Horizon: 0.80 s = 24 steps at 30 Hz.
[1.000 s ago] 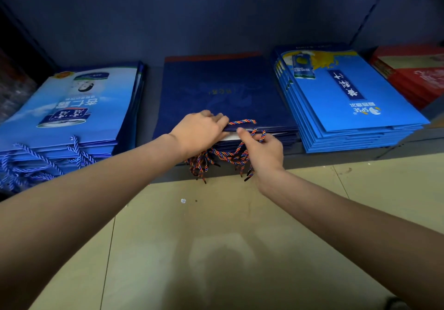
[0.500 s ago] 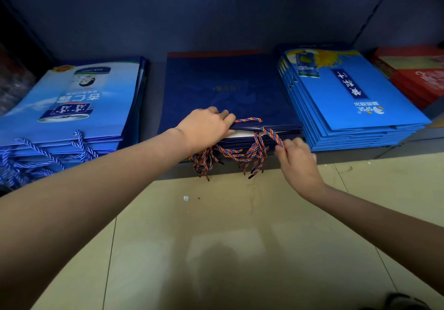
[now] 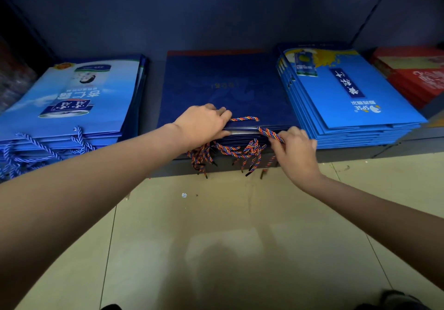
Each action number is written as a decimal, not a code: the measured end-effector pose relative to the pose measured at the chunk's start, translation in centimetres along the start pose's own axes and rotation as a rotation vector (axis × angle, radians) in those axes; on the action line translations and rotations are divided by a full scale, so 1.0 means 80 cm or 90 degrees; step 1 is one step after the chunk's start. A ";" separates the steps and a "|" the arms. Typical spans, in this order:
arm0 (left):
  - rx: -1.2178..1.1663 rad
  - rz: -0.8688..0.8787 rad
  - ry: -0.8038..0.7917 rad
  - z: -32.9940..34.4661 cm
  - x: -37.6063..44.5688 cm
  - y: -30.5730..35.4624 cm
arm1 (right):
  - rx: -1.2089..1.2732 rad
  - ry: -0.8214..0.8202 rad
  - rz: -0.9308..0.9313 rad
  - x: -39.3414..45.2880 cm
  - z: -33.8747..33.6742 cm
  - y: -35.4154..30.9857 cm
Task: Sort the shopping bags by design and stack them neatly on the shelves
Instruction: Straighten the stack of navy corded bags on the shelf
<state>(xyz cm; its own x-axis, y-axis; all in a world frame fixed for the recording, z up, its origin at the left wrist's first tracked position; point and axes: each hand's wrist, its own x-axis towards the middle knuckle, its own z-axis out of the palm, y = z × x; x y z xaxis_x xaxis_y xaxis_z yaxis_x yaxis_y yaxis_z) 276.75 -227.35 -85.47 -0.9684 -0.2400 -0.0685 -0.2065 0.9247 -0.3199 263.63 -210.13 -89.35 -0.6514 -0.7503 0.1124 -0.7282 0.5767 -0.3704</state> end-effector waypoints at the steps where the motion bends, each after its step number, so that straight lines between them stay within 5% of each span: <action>1: -0.003 -0.003 -0.004 0.001 0.000 0.002 | -0.090 0.023 -0.084 -0.001 -0.003 0.010; 4: -0.051 -0.020 -0.023 0.004 -0.001 0.005 | -0.257 0.066 -0.181 -0.004 -0.002 0.028; 10: -0.177 -0.149 -0.136 0.011 -0.004 -0.003 | -0.291 0.083 -0.204 -0.002 -0.007 0.026; 17: -0.011 -0.027 -0.021 -0.002 -0.003 -0.017 | -0.317 0.165 -0.222 0.004 -0.013 0.036; 24: -0.042 0.034 0.103 -0.033 -0.011 -0.048 | -0.199 0.140 -0.163 0.016 -0.033 0.008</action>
<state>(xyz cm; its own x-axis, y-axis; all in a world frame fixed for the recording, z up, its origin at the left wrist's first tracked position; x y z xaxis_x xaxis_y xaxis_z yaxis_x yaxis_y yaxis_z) 278.02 -229.93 -81.71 -0.9869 -0.1446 0.0716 -0.1583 0.9534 -0.2570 261.75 -209.87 -87.02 -0.4467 -0.8150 0.3691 -0.8793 0.4762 -0.0125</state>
